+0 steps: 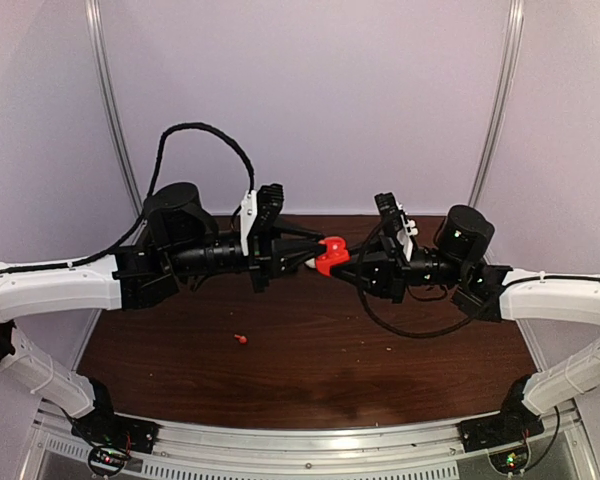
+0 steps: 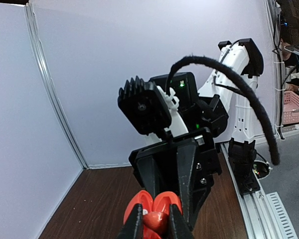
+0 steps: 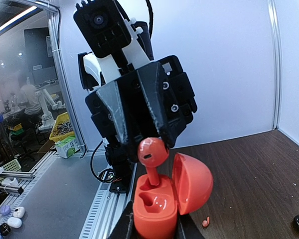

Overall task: Insert the wireless bluetooth earbuds into the charging case
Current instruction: Insert the left earbud into the left side groove of the charging case.

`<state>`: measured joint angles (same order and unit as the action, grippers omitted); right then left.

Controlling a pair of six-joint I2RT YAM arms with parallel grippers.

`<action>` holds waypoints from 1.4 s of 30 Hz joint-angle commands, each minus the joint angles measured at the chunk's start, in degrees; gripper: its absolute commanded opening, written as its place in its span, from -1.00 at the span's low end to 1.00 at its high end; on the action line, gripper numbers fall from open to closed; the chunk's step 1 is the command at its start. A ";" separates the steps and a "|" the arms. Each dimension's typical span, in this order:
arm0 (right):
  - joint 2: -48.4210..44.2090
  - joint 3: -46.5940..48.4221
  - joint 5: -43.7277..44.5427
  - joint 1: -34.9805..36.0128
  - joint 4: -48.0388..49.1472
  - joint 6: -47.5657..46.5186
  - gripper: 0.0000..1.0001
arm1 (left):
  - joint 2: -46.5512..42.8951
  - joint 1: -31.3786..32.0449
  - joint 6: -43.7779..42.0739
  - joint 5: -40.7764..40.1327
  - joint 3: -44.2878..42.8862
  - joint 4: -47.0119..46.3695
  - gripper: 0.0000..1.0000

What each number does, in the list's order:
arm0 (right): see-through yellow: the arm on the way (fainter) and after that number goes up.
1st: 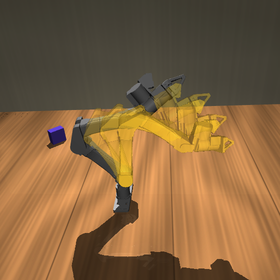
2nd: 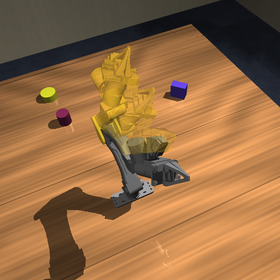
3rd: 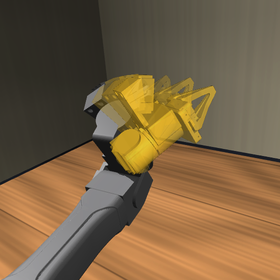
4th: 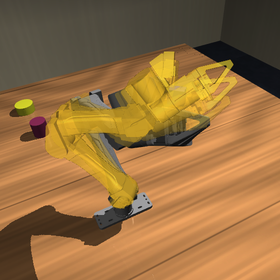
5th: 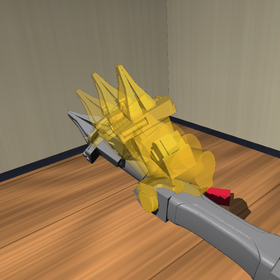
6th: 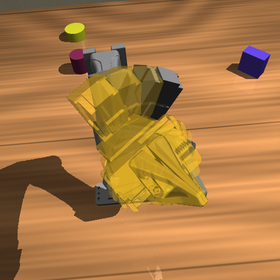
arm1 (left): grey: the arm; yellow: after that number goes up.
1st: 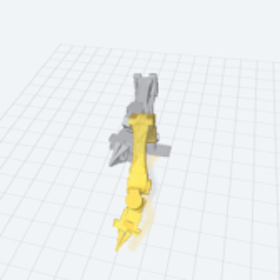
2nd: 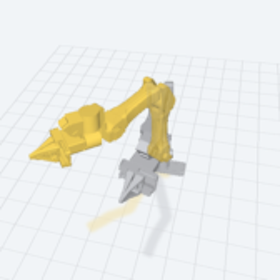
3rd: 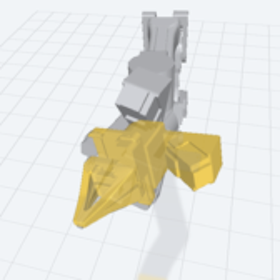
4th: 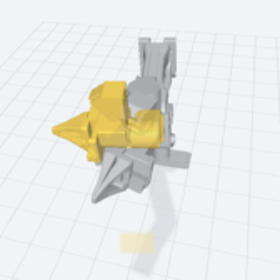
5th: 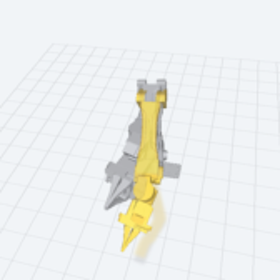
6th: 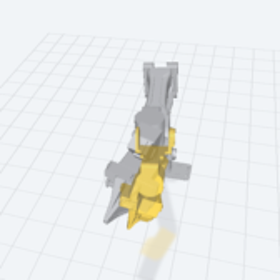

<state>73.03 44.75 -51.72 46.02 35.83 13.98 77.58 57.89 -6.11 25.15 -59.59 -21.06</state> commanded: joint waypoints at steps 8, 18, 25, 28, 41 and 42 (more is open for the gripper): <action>-1.23 3.03 -5.38 0.39 5.38 0.35 -1.00 | 1.03 0.20 1.68 4.57 -0.51 0.84 -0.74; -2.37 3.80 -6.27 0.44 4.95 0.00 -1.00 | 1.42 0.12 3.23 2.77 -0.85 1.33 -0.66; -2.41 3.68 -6.28 0.41 4.52 -0.24 -1.00 | 1.43 0.12 3.52 0.79 -1.05 1.55 -0.61; -2.33 3.52 -6.14 0.39 4.51 -0.40 -1.00 | 1.35 0.07 3.47 0.45 -1.03 1.63 -0.61; -1.46 3.98 -4.90 0.38 2.37 -1.55 -1.00 | 1.52 0.08 2.05 1.56 -1.39 3.03 -0.68; -1.35 4.02 -4.55 0.39 1.87 -1.98 -1.00 | 1.45 0.11 2.02 1.86 -1.40 3.02 -0.69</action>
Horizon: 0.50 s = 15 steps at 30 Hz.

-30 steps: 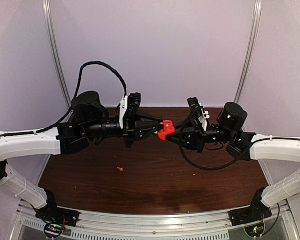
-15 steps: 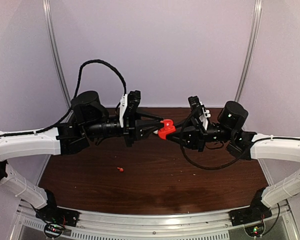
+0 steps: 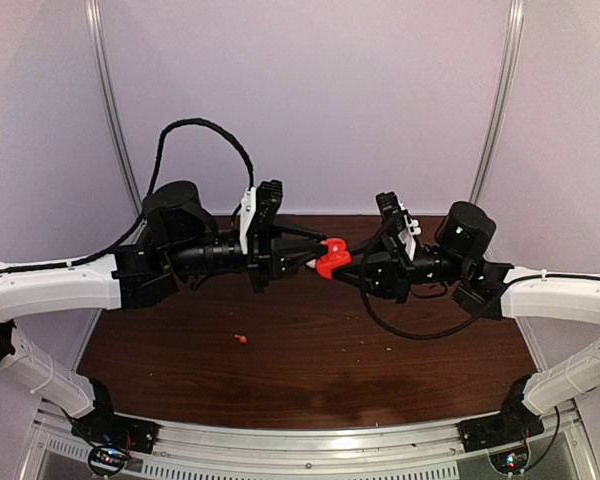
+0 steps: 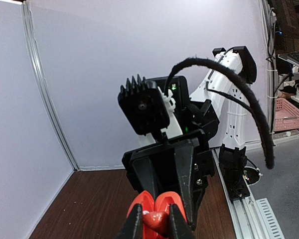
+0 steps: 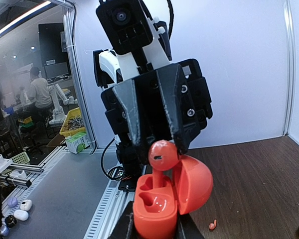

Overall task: Insert the wireless bluetooth earbuds into the charging case
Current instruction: Insert the left earbud into the left side groove of the charging case.

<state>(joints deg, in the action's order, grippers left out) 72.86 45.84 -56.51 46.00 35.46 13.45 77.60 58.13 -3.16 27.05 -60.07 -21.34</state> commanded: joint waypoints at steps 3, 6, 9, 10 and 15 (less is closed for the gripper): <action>-0.77 2.98 1.57 0.42 0.67 -2.56 -1.00 | 1.24 -0.12 -1.23 0.57 -0.92 3.45 -0.74; -0.62 2.87 2.87 0.41 -0.65 -3.56 -1.00 | 0.94 -0.14 -1.57 0.63 -0.92 3.82 -0.78; -0.79 2.63 3.73 0.41 -1.53 -4.58 -1.00 | 0.48 -0.12 -1.82 0.20 -0.84 4.25 -0.80; -0.87 2.63 3.82 0.41 -1.87 -4.94 -1.00 | 0.37 -0.12 -1.80 0.02 -0.79 4.24 -0.80; -1.05 2.52 3.78 0.43 -3.05 -6.85 -1.00 | 0.26 -0.12 -1.61 -0.66 -0.75 4.02 -0.82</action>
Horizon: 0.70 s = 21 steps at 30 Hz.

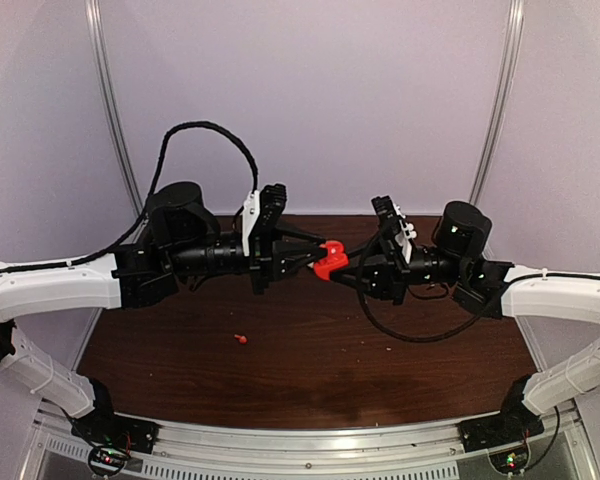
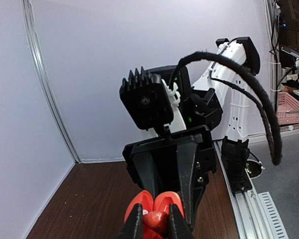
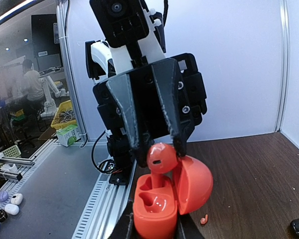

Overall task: Insert the wireless bluetooth earbuds into the charging case
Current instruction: Insert the left earbud into the left side groove of the charging case.

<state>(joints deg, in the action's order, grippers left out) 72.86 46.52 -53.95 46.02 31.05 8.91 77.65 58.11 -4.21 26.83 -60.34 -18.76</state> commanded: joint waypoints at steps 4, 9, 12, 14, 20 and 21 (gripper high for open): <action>-1.71 0.75 2.97 0.55 1.37 -3.79 -1.00 | -0.28 -0.10 -0.14 -1.60 -0.11 0.20 -0.83; -2.28 -0.07 6.83 0.72 -0.29 -6.38 -1.00 | -1.28 -0.10 0.06 -3.79 0.70 -1.31 -0.84; -2.03 -0.91 8.83 0.93 -0.81 -8.11 -1.00 | -1.61 -0.10 -0.02 -4.15 0.66 -1.69 -0.84; -1.94 -1.60 10.22 1.36 -1.13 -10.41 -1.00 | -1.62 -0.12 -0.20 -4.05 0.66 -1.88 -0.84; -1.99 -2.94 14.96 2.59 -2.28 -15.71 -1.00 | -1.97 -0.11 -1.37 -3.69 0.58 -2.39 -0.84; -2.09 -3.07 15.69 2.72 -2.40 -16.60 -1.00 | -2.05 -0.12 -1.65 -3.67 0.57 -2.22 -0.84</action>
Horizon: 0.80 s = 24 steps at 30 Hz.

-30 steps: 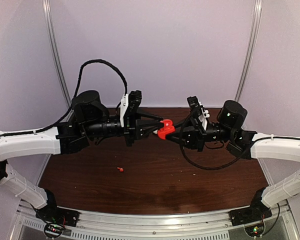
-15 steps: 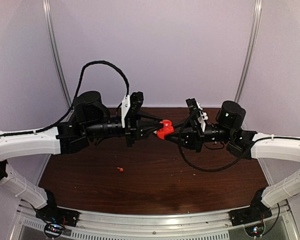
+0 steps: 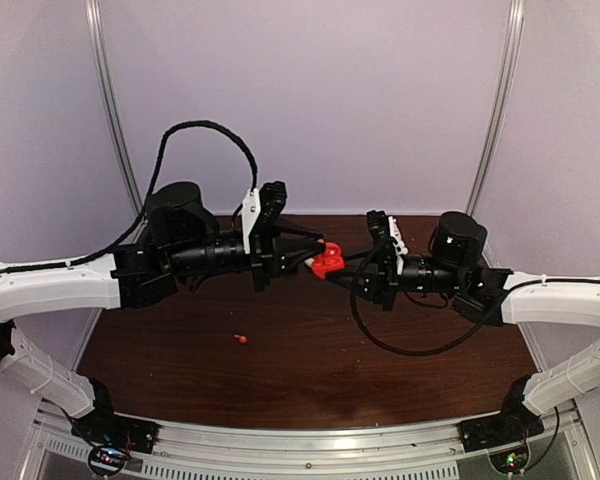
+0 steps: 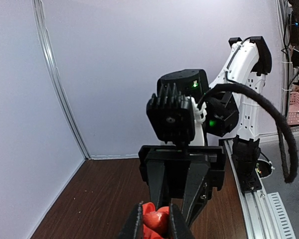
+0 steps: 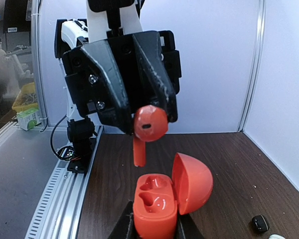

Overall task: Insert the wireless bluetooth earbuds into the charging case
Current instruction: Insert the left earbud into the left side groove of the charging case.

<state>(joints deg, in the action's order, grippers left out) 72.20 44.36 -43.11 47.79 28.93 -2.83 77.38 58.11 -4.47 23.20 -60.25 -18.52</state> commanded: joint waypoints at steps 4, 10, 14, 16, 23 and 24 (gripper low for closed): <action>-1.73 -1.08 6.81 1.28 -1.04 -7.09 -1.00 | -2.12 -0.10 -2.16 -0.17 0.26 -1.58 -0.84; -5.18 -3.84 15.38 4.17 -0.83 -14.38 -1.00 | -3.68 -0.10 -2.52 -0.61 0.91 -0.52 -0.84; -6.49 -4.32 23.20 7.32 -2.64 -20.61 -1.00 | -4.81 -0.13 -2.69 -0.46 1.76 -0.27 -0.84; -6.98 -4.92 26.26 9.32 -2.43 -23.26 -1.00 | -5.04 -0.10 -3.11 0.14 2.01 0.11 -0.84; -6.95 -5.45 29.36 11.48 -0.28 -24.66 -1.00 | -5.92 -0.11 -5.12 3.46 3.67 -0.36 -0.84; -7.11 -5.61 29.28 11.51 0.44 -24.27 -1.00 | -5.85 -0.11 -5.23 3.69 3.73 -0.37 -0.84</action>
<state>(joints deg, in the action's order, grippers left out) 65.89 39.35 -17.10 58.92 26.81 -25.98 72.69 58.11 -7.79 24.49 -57.54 -17.87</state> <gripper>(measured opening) 0.211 0.160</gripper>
